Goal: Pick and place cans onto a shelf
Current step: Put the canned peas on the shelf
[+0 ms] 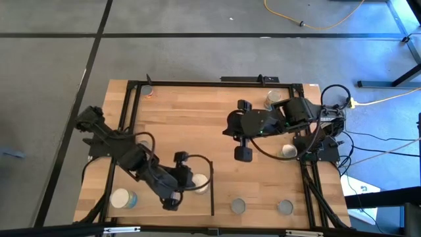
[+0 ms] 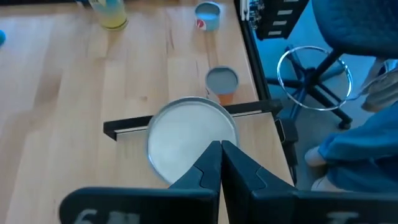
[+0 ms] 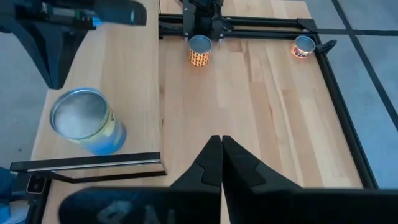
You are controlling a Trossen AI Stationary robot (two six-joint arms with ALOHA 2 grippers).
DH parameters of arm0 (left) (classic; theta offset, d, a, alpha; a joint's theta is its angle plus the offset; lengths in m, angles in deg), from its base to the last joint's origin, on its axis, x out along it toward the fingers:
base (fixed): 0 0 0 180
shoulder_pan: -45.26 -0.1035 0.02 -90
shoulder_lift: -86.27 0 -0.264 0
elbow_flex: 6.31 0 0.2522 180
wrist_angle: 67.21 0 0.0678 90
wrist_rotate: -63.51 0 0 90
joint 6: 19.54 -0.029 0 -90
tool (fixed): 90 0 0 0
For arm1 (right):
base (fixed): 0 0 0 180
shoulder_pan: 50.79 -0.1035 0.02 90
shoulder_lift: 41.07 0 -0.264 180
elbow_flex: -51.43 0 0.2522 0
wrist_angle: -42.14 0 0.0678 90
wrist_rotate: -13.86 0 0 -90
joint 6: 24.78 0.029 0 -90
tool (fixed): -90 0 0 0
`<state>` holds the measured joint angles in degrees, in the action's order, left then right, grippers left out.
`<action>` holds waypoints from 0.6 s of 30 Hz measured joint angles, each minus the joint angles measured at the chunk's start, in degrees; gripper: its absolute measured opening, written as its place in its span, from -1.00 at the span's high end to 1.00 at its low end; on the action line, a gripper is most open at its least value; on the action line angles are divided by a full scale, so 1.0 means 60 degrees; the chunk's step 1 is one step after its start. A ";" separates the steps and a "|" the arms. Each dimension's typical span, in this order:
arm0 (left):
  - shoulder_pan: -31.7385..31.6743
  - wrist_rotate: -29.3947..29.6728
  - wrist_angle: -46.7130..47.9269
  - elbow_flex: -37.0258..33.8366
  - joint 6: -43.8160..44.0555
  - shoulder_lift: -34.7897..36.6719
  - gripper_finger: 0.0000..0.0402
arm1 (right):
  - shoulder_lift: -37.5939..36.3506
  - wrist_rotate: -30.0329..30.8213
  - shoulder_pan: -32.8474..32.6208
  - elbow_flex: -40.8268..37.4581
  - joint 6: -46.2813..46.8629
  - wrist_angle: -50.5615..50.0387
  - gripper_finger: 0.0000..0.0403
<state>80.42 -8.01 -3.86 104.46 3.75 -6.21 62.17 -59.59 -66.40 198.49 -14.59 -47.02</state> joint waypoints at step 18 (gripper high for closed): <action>0.0022 0.0562 0.0785 0.0000 0.0804 -0.0106 1.00 | 0.0323 -0.1950 -0.0340 -0.0008 0.0812 -0.1748 0.99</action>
<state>80.55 -4.64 0.85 104.46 8.57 -6.85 64.11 -71.29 -68.44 198.44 -9.72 -57.50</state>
